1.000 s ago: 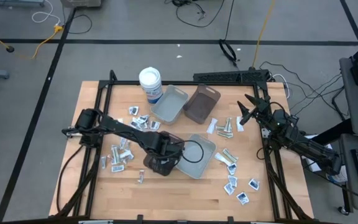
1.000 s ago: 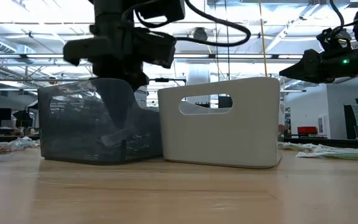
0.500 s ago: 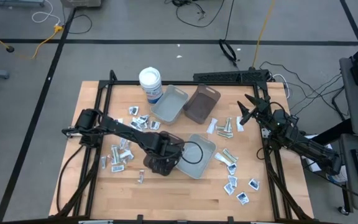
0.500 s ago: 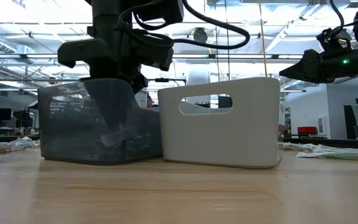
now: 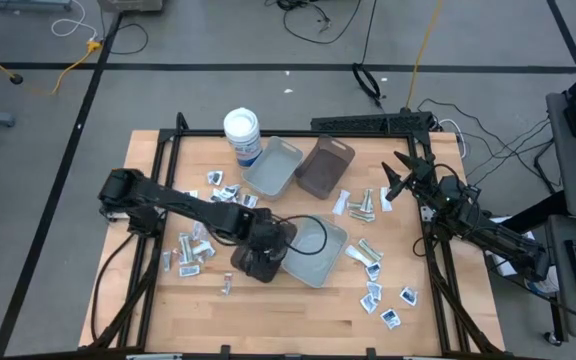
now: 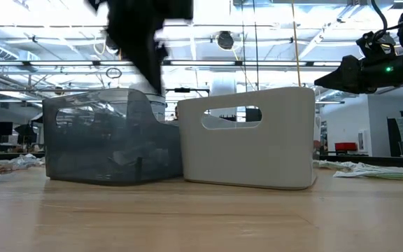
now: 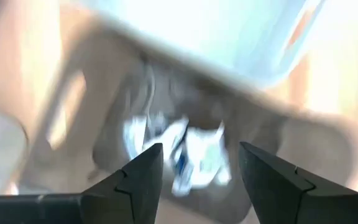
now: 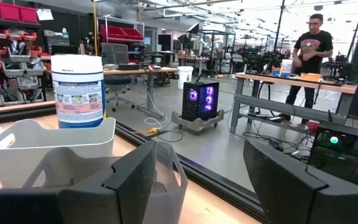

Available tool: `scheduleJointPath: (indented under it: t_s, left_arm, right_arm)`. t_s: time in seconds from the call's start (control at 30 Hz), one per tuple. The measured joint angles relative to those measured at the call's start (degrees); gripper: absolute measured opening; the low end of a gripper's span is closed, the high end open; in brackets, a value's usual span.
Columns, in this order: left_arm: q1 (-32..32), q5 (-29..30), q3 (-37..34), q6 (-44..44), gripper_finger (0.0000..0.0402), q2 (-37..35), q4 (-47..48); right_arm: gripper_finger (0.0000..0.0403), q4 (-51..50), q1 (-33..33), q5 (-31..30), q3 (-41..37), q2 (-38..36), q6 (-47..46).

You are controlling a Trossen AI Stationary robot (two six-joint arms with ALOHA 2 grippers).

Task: Pick & Place First Aid Supplies
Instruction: Put the blue alcohol pad into the bottom black bin

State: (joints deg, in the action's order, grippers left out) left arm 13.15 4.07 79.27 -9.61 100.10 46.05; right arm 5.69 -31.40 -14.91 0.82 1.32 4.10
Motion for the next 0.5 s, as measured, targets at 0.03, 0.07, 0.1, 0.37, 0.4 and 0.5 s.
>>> scheduleJointPath:
  t_s: [0.03, 0.07, 0.1, 0.37, 0.4, 0.5]
  left_arm:
    - [0.3, 0.54, 0.01, -0.01, 0.0214, -1.2, -1.85]
    - [0.64, 1.28, 0.01, 0.04, 0.0214, -2.36, -3.62]
    - [1.0, 2.02, -0.01, 0.19, 0.0214, -3.6, -5.58]
    - [3.32, 6.75, 0.01, 1.19, 0.0214, -11.76, -22.19]
    - [3.47, 6.94, 0.01, 1.52, 0.0214, -12.46, -23.85]
    - [3.61, 7.74, 0.01, 1.58, 0.0214, -13.73, -28.74]
  right_arm:
    - [0.0238, 0.0, -0.01, 0.01, 0.01, 0.0, -0.01]
    - [0.0238, 0.02, -0.01, -0.01, 0.01, 0.0, -0.02]
    - [0.0238, -0.03, -0.02, -0.01, 0.0, 0.0, -0.02]
    - [0.0238, -0.1, -0.01, 0.01, 0.01, 0.0, 0.0]
    - [0.0238, -0.1, -0.01, 0.0, 0.0, 0.0, -0.01]
    - [0.0238, -0.04, 0.0, -0.01, 0.0, 0.0, 0.0]
